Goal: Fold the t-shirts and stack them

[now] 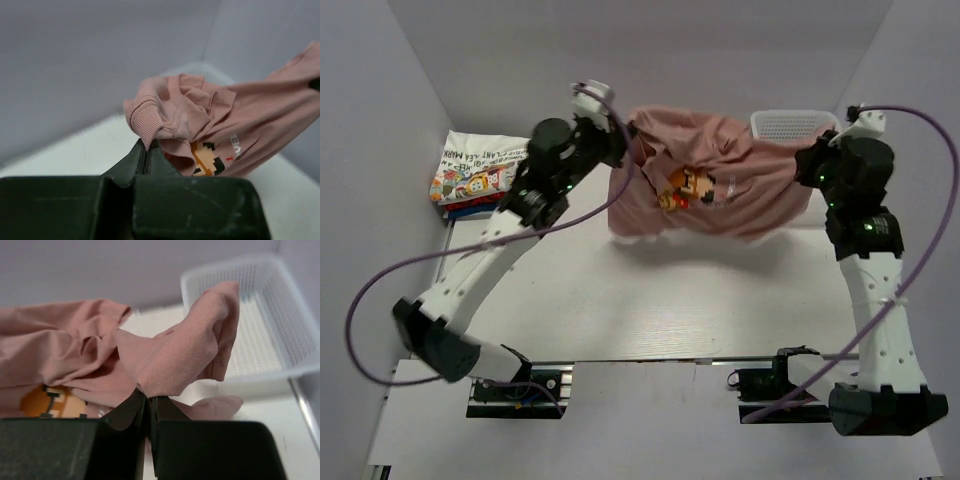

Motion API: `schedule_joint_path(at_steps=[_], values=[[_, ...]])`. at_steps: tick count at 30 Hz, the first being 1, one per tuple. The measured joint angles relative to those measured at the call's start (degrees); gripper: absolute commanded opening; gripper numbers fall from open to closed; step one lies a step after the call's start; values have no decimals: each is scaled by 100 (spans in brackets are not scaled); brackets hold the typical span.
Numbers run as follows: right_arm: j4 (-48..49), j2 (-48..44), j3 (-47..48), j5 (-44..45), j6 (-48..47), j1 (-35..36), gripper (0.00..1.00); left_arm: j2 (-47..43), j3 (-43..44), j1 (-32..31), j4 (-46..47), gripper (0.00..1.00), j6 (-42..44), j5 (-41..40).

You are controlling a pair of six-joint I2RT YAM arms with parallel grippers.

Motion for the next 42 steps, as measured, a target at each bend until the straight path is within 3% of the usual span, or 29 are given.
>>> schedule_joint_path(at_steps=[8,18,22,28,30,31,32,33,34,35,37,42], values=[[251,-927,1204,-72,-503,0,0,-1921,-13,-4,533,0,96,-651],[343,-826,2221,737,-780,4,0,-2736,66,-26,92,0,251,-2240],[339,-452,2046,498,-623,22,0,-2625,76,-39,-188,0,264,-3106],[629,208,511,-339,-149,31,0,-1805,-396,103,-442,0,-133,-4339],[828,723,-44,-693,-33,37,0,-1165,-557,343,-688,15,-568,-4503],[898,1064,-302,-835,13,50,0,-741,-610,487,-841,38,-785,-4503],[887,1471,-466,-944,42,68,3,-306,-629,647,-1012,47,-957,-4470],[780,1882,-472,-1003,35,87,18,389,-660,859,-1204,74,-1255,-4419],[632,2350,-413,-1019,39,114,31,697,-671,951,-1349,74,-1303,-4367],[437,2809,-284,-975,-7,160,52,1198,-610,1115,-1668,100,-1495,-4225],[236,3462,-92,-809,-85,232,90,1945,-542,1338,-2065,100,-1657,-3956],[-17,3276,-87,-343,-223,387,90,1971,-505,1539,-2621,100,-1860,-3521]])
